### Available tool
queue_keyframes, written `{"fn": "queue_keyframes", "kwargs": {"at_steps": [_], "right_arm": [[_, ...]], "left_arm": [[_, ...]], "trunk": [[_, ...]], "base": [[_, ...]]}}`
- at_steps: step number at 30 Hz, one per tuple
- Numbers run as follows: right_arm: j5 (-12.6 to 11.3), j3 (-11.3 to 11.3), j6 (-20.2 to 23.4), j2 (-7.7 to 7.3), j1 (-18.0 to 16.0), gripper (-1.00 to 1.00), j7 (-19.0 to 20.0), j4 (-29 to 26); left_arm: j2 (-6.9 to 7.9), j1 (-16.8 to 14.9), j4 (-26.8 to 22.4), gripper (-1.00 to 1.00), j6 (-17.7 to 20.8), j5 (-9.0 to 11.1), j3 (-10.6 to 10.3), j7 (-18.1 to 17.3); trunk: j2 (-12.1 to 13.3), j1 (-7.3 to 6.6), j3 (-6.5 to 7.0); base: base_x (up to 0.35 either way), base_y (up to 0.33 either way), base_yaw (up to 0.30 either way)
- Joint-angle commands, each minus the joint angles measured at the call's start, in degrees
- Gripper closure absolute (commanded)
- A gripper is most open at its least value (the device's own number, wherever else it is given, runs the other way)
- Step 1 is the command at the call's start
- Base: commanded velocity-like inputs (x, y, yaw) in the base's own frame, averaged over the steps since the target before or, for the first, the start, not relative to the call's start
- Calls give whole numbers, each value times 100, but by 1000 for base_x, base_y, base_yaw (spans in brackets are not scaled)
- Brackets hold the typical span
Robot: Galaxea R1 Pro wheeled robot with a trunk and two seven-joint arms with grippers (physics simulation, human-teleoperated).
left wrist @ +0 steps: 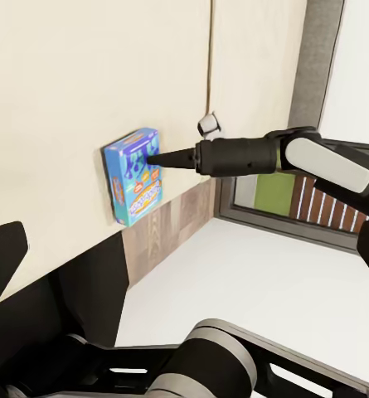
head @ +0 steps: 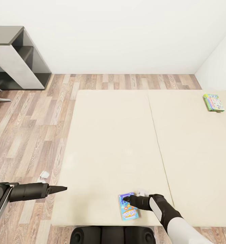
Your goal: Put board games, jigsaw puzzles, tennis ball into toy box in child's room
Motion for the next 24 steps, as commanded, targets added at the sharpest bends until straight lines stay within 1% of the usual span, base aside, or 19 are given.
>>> {"fn": "queue_keyframes", "kwargs": {"at_steps": [1,24], "right_arm": [[-6,-48,45,6,-1,-100,11,-8],[-12,-46,76,6,-1,-100,11,-8]], "left_arm": [[2,-2,-1,-100,60,-3,0,-26],[2,-2,-1,-100,60,-4,0,-22]], "trunk": [[-6,2,-5],[-6,2,-5]], "base": [[0,55,0],[0,18,0]]}}
